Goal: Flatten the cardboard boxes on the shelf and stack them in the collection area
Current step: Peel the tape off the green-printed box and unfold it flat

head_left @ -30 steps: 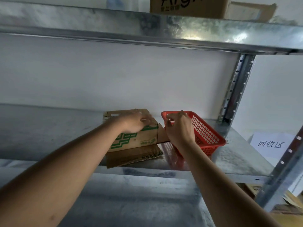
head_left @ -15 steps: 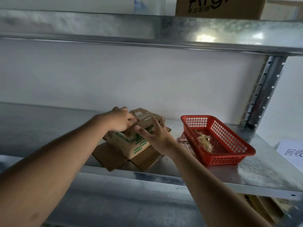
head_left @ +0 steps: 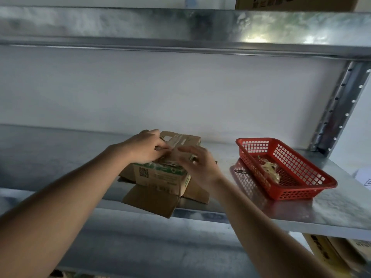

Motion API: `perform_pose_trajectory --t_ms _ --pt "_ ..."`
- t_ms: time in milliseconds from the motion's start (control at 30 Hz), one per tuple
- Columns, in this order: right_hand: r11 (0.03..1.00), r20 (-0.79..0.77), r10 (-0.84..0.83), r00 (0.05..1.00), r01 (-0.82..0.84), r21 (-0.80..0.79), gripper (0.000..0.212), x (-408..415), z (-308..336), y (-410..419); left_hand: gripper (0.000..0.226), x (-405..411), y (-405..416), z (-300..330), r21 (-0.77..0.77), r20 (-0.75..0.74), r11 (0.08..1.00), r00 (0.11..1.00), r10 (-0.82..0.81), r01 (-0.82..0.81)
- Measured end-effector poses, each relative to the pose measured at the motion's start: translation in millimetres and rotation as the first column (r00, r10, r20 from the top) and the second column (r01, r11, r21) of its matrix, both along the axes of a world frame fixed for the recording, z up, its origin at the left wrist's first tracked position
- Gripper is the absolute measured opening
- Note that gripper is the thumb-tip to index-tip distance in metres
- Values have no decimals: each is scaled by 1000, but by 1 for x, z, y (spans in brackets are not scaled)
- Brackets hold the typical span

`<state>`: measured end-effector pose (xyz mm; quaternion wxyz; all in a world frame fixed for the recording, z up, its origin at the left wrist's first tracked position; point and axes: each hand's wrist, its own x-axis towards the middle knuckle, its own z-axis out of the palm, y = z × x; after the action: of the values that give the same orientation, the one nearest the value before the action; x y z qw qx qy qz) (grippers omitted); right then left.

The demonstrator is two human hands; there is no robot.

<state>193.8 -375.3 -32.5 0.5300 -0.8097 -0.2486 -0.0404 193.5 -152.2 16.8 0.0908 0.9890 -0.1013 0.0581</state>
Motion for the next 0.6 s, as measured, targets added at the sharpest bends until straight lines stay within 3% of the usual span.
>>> perform_pose_trajectory --t_ms 67,167,233,367,467,600 --pt "976 219 -1 976 48 -210 39 -14 -2 5 28 0 1 -2 -55 -37 998 999 15 -17" --pt "913 326 -32 945 160 -375 51 -19 -1 7 35 0 2 -3 -151 -111 988 994 16 -33" --pt "888 373 -85 924 240 -392 45 -20 -1 10 38 0 4 -5 -208 -117 978 993 4 -28" --pt "855 460 -159 874 355 -379 36 -18 -1 9 33 1 6 -4 -176 -137 984 989 -61 36" --pt "881 401 -156 903 311 -357 31 -10 7 -4 35 1 7 1 -153 -177 987 982 -73 46" --pt "937 391 -176 903 275 -213 33 -3 7 -20 38 1 5 1 -113 -148 992 986 -73 57"
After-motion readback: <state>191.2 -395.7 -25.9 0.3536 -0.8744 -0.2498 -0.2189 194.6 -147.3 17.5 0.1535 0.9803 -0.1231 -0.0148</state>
